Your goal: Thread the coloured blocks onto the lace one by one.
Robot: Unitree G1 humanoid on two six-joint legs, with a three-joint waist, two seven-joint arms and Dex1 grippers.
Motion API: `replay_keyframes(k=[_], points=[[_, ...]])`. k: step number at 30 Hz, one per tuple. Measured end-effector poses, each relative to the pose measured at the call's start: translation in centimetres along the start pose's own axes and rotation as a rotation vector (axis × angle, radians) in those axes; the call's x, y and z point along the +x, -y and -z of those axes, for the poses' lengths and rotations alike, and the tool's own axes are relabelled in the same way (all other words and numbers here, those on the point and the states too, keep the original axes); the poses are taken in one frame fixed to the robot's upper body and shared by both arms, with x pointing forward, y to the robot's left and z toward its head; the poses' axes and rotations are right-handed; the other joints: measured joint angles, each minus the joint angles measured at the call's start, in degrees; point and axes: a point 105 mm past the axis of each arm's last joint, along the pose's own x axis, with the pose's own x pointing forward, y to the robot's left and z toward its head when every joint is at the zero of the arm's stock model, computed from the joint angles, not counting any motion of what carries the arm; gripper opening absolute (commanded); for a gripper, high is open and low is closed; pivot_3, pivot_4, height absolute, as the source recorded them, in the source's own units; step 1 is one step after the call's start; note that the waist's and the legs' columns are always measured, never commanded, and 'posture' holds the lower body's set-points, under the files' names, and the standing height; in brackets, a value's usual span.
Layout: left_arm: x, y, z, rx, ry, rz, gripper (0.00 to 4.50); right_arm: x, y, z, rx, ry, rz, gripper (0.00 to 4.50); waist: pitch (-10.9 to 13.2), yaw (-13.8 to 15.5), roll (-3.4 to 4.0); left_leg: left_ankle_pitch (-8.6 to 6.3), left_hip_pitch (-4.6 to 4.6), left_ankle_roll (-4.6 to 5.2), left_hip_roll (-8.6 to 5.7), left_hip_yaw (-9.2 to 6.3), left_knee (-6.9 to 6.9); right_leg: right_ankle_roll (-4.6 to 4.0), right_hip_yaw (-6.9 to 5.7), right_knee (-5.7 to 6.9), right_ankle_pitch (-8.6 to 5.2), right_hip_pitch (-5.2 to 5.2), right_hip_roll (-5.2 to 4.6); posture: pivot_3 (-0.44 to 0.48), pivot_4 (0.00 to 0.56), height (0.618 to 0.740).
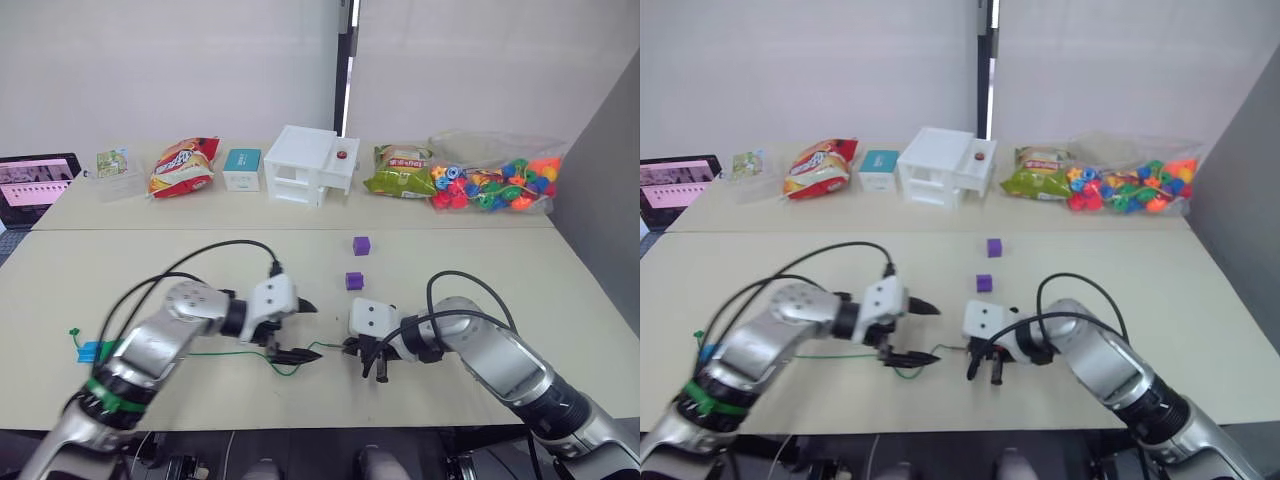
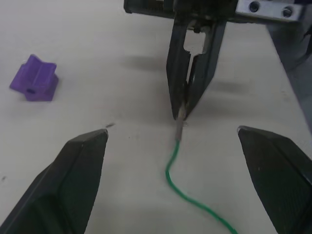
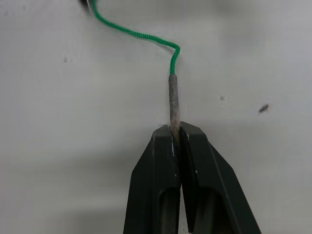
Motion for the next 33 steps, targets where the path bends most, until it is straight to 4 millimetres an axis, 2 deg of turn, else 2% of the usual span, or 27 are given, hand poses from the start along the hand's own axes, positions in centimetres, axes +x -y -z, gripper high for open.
replay_keyframes(k=[6, 13, 18, 27, 33], points=[[1.5, 0.4, 1.9, 0.006, -0.059, 0.035, 4.48, -0.1, 0.1, 0.4, 0.02, -0.024, 0.01, 0.0, 0.0, 0.1, 0.0, 0.0, -0.04, 0.0, 0.0, -0.03, -0.03, -0.01, 0.0, -0.01, 0.0, -0.04, 0.0, 0.0, 0.15, 0.74], [2.3, 0.2, 1.3, 0.006, -0.034, 0.041, 4.48, -0.1, 0.2, 0.5, 0.029, -0.029, 0.02, 0.0, 0.0, 0.2, 0.0, 0.0, -0.06, 0.0, -0.02, -0.04, 0.01, 0.0, -0.01, -0.01, 0.0, -0.03, -0.02, 0.0, 0.15, 0.74], [2.5, 0.3, 1.1, 0.005, -0.024, 0.051, 3.04, -0.1, 0.2, 0.6, 0.037, -0.033, 0.026, 0.0, 0.0, 0.0, 0.0, 0.0, -0.04, 0.01, -0.01, -0.05, 0.0, 0.0, -0.01, 0.01, 0.0, -0.04, 0.0, 0.0, 0.15, 0.74], [2.6, 0.0, 1.1, 0.003, -0.023, 0.047, 0.03, -0.1, 0.1, 0.6, 0.042, -0.035, 0.024, 0.0, 0.0, 0.1, 0.0, 0.0, -0.05, 0.0, -0.01, -0.05, 0.01, 0.0, -0.01, 0.0, 0.0, -0.03, -0.01, 0.0, 0.15, 0.74], [2.7, 0.0, 1.0, 0.006, -0.023, 0.048, 0.03, -0.1, -0.1, 0.6, 0.041, -0.035, 0.022, 0.0, 0.0, 0.1, 0.0, 0.0, -0.05, 0.0, -0.01, -0.06, 0.01, 0.0, -0.01, 0.0, 0.0, -0.03, -0.01, 0.0, 0.15, 0.74]])
